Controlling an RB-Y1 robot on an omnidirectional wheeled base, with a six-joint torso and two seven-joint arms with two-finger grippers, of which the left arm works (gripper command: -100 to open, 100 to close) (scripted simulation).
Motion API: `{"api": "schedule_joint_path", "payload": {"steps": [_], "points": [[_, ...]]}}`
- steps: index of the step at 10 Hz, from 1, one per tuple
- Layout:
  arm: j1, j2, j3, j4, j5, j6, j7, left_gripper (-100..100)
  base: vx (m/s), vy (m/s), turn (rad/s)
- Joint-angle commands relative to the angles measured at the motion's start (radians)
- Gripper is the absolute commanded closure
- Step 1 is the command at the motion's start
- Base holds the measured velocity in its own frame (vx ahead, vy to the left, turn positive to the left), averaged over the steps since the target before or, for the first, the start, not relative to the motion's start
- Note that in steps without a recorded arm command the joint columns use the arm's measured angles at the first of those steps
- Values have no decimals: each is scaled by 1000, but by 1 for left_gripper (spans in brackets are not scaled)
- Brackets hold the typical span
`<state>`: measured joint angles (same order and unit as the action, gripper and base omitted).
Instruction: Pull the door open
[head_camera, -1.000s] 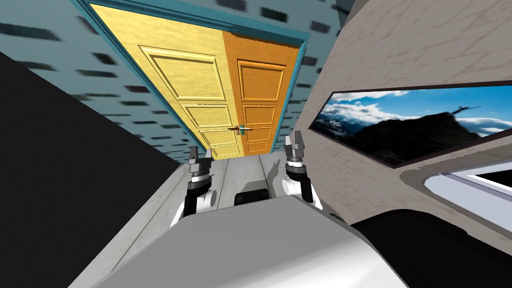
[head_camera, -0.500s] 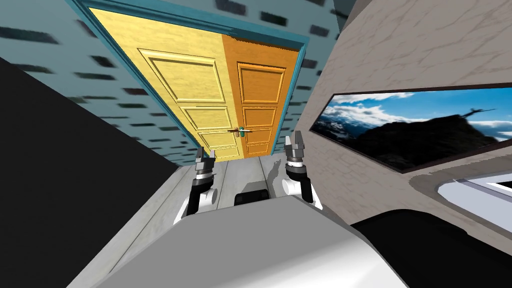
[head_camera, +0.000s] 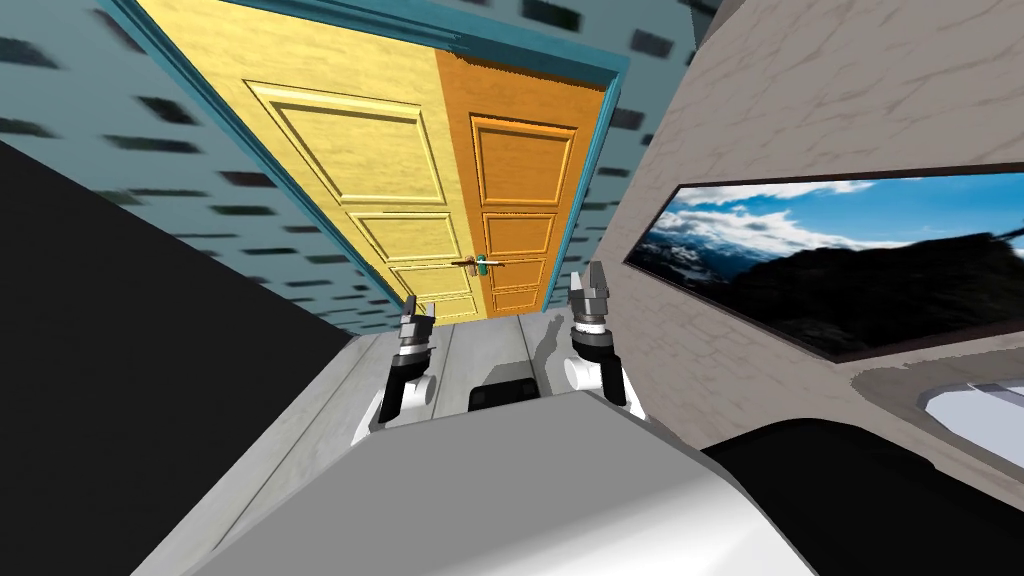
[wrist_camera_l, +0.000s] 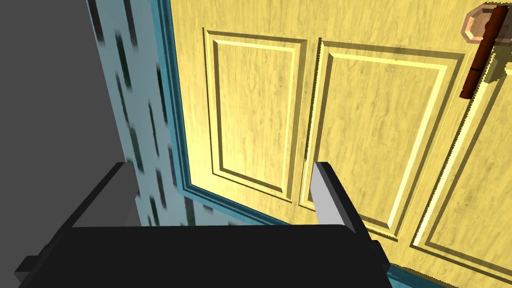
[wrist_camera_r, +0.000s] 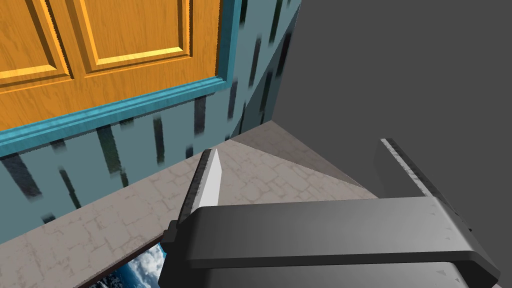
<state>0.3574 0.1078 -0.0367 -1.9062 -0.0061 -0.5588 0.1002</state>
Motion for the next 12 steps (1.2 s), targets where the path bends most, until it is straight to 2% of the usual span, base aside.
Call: {"api": "schedule_joint_path", "payload": {"steps": [1, 12], "points": [[-22, 12, 2, 37, 7, 7, 5, -100, 100, -19, 0], [-146, 90, 10, 267, 56, 61, 37, -100, 100, -18, -1]]}}
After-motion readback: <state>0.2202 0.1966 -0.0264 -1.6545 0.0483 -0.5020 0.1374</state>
